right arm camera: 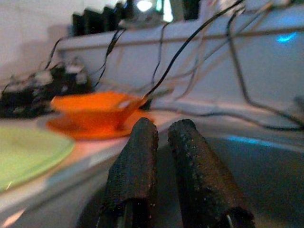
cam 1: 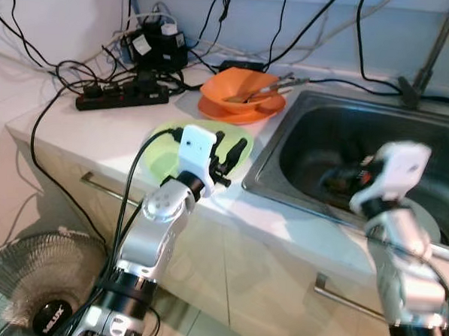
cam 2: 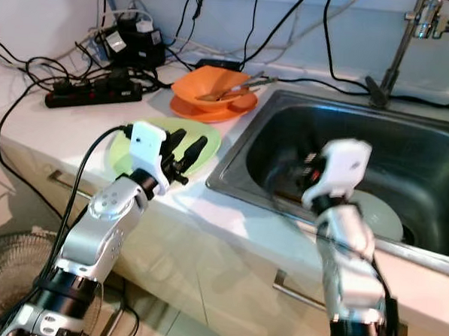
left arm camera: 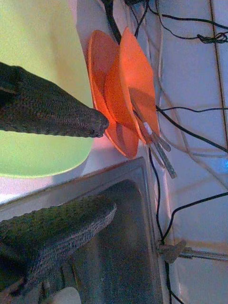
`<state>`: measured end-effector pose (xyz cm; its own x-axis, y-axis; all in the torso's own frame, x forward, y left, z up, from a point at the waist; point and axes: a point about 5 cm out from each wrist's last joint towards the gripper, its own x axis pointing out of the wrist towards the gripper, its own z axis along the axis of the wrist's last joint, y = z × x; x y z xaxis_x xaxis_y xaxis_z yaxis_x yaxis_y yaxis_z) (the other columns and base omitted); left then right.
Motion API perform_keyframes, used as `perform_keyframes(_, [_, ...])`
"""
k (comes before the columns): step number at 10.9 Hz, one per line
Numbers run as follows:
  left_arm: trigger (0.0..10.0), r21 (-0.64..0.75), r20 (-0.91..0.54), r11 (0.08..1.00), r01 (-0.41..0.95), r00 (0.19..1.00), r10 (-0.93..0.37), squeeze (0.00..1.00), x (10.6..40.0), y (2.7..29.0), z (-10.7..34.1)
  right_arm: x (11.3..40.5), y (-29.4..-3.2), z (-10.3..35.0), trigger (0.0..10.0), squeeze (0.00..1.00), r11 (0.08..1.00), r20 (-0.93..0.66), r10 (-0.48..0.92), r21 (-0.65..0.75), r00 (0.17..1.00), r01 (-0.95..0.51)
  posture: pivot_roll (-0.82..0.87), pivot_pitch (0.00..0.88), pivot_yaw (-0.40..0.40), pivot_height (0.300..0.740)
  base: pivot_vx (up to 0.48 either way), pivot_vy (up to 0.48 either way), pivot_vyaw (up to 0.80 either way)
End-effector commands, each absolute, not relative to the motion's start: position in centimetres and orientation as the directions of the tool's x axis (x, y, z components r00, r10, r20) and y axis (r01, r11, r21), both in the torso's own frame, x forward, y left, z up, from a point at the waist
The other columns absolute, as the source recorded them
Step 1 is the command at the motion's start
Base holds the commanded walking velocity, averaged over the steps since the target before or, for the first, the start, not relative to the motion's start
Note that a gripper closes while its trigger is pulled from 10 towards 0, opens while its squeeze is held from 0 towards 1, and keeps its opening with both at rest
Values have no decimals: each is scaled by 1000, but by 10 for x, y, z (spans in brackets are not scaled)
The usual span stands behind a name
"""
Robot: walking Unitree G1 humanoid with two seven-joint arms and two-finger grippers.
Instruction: Kitchen organization
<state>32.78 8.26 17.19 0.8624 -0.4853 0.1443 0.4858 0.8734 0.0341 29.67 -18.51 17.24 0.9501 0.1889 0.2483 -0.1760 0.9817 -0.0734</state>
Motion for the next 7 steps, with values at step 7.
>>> perform_keyframes(7, [10000, 149, 163, 894, 423, 881, -444, 0, 310, 112, 168, 282, -128, 149, 10000, 0, 964, 238, 246, 45, 940, -264, 39, 6, 108, 740, 0, 0, 0])
